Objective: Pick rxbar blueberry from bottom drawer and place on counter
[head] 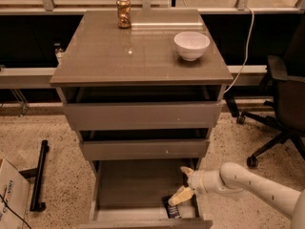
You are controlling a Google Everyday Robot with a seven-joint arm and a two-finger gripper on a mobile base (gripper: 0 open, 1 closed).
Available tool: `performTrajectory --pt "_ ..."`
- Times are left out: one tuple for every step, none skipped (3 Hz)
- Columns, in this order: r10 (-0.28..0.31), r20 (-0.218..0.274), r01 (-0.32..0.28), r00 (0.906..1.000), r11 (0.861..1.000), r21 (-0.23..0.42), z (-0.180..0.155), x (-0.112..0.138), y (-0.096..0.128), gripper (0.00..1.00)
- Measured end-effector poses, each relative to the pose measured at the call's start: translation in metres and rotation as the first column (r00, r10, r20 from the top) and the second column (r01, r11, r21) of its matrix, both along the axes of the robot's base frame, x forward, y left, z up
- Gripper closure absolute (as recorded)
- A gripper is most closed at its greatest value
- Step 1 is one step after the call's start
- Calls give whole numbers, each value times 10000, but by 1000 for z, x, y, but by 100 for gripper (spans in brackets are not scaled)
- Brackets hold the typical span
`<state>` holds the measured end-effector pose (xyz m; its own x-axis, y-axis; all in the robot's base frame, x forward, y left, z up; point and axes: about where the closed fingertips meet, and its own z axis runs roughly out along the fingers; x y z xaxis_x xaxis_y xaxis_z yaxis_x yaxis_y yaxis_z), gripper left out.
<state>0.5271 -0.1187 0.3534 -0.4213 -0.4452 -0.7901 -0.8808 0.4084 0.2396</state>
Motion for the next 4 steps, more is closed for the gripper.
performTrajectory --pt "43 -40 -45 10000 9988 -489 -7 -1 4 0" --pt "-58 259 77 9996 9974 -721 -25 3 8 0" --pt "-22 551 71 9985 9961 -879 -57 9 17 0" --pt "-102 799 194 9968 9931 -1155 -78 16 22 0"
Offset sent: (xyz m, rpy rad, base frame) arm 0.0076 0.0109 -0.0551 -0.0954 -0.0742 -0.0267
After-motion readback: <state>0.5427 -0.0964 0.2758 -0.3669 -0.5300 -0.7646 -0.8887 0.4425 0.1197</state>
